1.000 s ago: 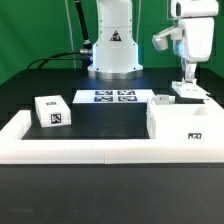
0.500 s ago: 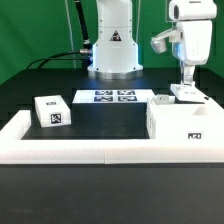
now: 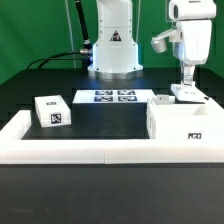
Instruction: Assemble cabinet
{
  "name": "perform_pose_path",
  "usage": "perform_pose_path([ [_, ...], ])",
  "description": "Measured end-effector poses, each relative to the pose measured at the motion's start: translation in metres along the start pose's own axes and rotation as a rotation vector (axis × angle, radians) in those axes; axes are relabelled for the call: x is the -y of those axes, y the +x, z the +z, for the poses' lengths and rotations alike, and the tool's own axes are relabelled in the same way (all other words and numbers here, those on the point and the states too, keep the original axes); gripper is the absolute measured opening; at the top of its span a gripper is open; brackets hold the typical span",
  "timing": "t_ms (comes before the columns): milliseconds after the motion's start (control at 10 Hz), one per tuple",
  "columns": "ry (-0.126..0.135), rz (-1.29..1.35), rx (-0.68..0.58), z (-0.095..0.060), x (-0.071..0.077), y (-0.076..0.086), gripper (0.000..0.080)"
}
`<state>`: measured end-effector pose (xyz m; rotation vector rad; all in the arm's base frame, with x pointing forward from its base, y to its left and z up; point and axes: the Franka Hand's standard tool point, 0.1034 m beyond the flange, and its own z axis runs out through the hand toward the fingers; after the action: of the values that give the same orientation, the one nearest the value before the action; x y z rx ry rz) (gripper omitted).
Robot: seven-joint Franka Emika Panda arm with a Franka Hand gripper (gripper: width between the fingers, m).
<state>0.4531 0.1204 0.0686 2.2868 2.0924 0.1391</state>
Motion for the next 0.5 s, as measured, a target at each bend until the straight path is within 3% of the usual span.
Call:
perform_pose_path([
  [500, 0.003, 0.005, 0.004, 0.0009, -0.0114, -0.0014, 0.0067],
])
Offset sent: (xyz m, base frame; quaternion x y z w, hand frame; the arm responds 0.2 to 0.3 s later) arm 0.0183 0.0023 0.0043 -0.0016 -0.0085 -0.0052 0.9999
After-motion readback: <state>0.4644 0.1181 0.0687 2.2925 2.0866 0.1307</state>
